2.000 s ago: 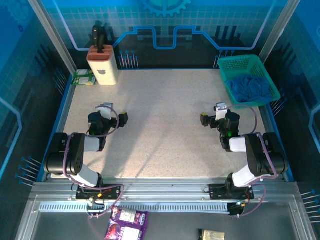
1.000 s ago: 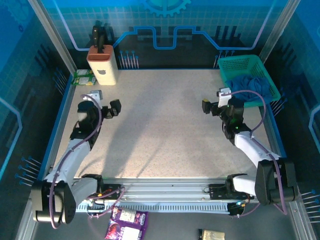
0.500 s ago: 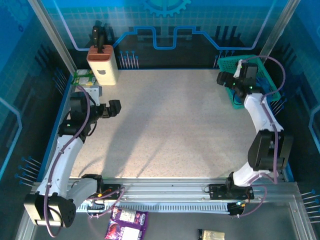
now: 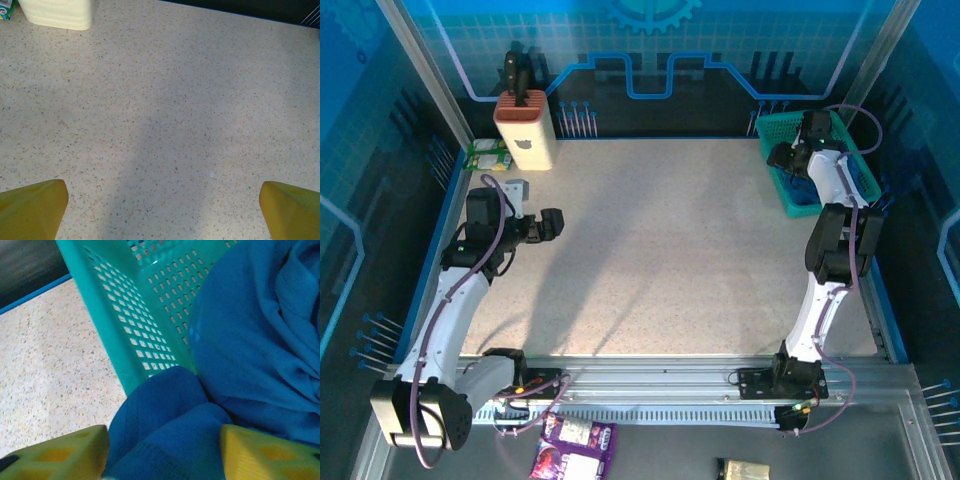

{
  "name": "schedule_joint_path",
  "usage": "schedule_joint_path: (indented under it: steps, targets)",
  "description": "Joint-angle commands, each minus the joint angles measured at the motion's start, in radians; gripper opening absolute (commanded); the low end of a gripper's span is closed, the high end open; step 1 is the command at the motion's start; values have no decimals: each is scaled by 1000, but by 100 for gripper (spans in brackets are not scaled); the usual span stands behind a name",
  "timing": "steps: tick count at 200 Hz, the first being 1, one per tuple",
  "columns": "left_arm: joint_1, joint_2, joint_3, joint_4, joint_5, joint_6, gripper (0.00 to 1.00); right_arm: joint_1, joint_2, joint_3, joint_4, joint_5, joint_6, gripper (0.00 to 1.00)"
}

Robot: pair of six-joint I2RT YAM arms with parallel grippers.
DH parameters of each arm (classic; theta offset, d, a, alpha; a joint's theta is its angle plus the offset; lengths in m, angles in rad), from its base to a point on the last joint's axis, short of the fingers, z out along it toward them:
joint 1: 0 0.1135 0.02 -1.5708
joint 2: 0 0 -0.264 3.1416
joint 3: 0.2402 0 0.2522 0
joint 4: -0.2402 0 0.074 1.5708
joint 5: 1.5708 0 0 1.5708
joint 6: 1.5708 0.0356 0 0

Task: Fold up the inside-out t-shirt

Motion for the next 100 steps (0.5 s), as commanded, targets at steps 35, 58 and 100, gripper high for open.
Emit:
schedule_joint_path:
  steps: [35, 58, 100]
  targets:
    - [5, 9, -15, -8, 18, 26, 99, -5, 11, 82, -33, 89, -14, 10]
    - [5, 6, -13, -7, 23, 23, 99, -3, -51, 84, -28, 130, -19, 0]
    - [6, -15, -16, 6, 40, 6, 99, 35, -267, 71, -10, 166, -38, 0]
